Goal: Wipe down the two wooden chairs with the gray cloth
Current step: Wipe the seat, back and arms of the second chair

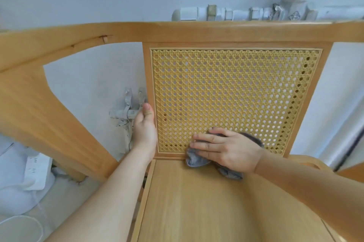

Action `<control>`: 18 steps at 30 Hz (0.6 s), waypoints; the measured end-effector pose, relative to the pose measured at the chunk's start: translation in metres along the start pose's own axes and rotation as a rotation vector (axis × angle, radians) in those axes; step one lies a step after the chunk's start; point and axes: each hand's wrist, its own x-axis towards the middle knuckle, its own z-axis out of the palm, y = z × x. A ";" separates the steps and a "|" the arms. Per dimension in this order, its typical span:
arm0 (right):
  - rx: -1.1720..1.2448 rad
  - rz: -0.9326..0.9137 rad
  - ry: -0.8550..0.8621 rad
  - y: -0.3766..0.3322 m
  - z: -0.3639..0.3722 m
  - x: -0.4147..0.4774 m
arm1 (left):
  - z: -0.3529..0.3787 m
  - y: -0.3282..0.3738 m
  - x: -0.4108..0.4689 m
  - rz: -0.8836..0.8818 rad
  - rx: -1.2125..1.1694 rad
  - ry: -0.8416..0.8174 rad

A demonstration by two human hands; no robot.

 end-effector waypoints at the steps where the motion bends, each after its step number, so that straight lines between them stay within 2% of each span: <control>1: -0.003 0.059 -0.026 0.008 -0.006 -0.024 | 0.001 -0.003 0.001 0.016 0.031 0.007; 5: 0.117 0.443 -0.027 -0.005 -0.010 -0.088 | 0.003 -0.003 0.001 0.028 0.096 0.010; 8: 0.303 0.746 0.034 -0.038 -0.008 -0.098 | -0.002 0.001 0.003 0.022 0.159 -0.028; 12: 0.626 1.026 -0.046 -0.062 -0.026 -0.104 | 0.002 0.016 -0.009 -0.018 0.275 0.028; 15: 0.700 1.053 -0.107 -0.083 -0.051 -0.118 | 0.012 0.034 -0.029 -0.063 0.352 0.075; 18: 0.783 0.974 -0.168 -0.101 -0.076 -0.137 | 0.015 0.032 -0.041 -0.073 0.529 0.087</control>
